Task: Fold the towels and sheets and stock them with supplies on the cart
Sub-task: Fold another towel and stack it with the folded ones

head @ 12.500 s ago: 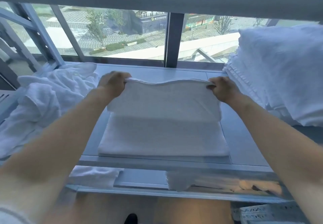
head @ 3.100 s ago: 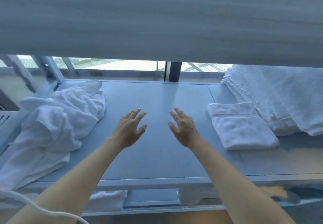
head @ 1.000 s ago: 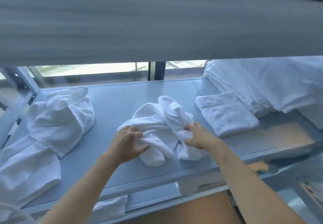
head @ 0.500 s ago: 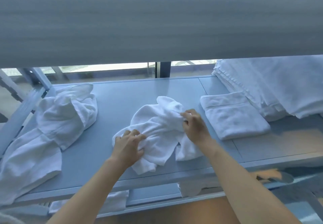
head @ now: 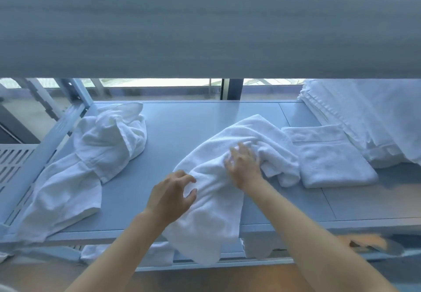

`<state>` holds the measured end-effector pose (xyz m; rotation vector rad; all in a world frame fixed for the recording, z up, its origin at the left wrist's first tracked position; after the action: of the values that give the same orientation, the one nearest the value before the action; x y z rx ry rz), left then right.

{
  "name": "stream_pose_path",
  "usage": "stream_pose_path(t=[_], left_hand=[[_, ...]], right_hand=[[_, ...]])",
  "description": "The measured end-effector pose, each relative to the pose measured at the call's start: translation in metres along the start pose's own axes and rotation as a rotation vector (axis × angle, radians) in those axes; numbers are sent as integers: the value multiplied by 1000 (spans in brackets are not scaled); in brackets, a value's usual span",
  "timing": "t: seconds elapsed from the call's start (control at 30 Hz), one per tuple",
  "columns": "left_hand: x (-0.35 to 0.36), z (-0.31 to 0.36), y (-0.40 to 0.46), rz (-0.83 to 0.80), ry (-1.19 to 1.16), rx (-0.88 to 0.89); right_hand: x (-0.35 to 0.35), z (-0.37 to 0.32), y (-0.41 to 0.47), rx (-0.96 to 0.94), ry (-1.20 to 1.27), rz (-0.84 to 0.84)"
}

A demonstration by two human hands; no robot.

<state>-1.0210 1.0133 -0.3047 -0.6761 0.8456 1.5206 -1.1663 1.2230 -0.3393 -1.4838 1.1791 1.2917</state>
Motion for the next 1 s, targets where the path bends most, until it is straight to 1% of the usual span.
stream_pose_path(t=[0.03, 0.07, 0.13, 0.2, 0.27, 0.33, 0.37, 0.47, 0.53, 0.57, 0.63, 0.67, 0.7, 0.73, 0.77, 0.8, 0.83, 0.87, 0.93, 0.97, 1.0], left_hand=[[3, -1, 4, -32, -4, 15], [5, -3, 8, -63, 2, 30], [10, -6, 16, -101, 18, 60], [13, -10, 25, -93, -3, 86], [18, -12, 35, -93, -32, 87], [26, -14, 47, -110, -21, 89], [30, -15, 53, -124, -8, 87], [45, -20, 63, -226, 84, 88], [56, -26, 60, -295, 174, 99], [60, -29, 56, -297, 200, 90], [65, -32, 49, -232, 206, 57], [65, -32, 47, -187, 201, 48], [65, -31, 46, -140, 202, 45], [64, -31, 46, -100, 214, 44], [62, -30, 46, -73, 220, 39], [58, -28, 47, -48, 212, 21], [55, -27, 48, -20, 185, 5], [50, -27, 49, 12, 148, -6], [43, -28, 54, 61, 84, 11], [40, -29, 57, 42, 64, -5], [38, -32, 60, -15, 50, -56]], right_hand=[[14, -4, -12, 3, 24, -79], [24, -6, -21, -10, 29, -116], [30, -6, -35, -80, 20, -94], [24, -3, -43, -200, 59, -83], [16, 1, -51, -301, 217, -122], [10, 6, -66, -299, 400, -145], [8, 8, -73, -279, 448, -121], [8, 18, -93, -199, 529, -1], [8, 23, -99, -175, 502, 64], [5, 23, -101, -193, 437, 161], [-2, 22, -99, -252, 267, 423], [-4, 23, -96, -235, 200, 514], [-8, 25, -88, -137, 156, 537], [-8, 30, -79, -7, 140, 474], [-7, 36, -68, 124, 128, 346], [-5, 39, -59, 217, 99, 199], [-5, 40, -52, 260, 60, 67], [-4, 40, -45, 271, 23, -28], [-4, 35, -35, 228, 6, -106], [-5, 30, -32, 191, 10, -125], [-5, 26, -29, 147, 9, -150]])
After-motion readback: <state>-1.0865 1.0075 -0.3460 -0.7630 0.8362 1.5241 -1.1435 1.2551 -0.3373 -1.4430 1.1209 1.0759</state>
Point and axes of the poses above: each hand's wrist, its own y-axis towards the middle knuckle, its own x-axis out of the palm, z = x × y, the point moved 2 cm from there along y, towards the middle knuckle, and after that the axes turned 11 degrees about -y, right-handed, at the moved point
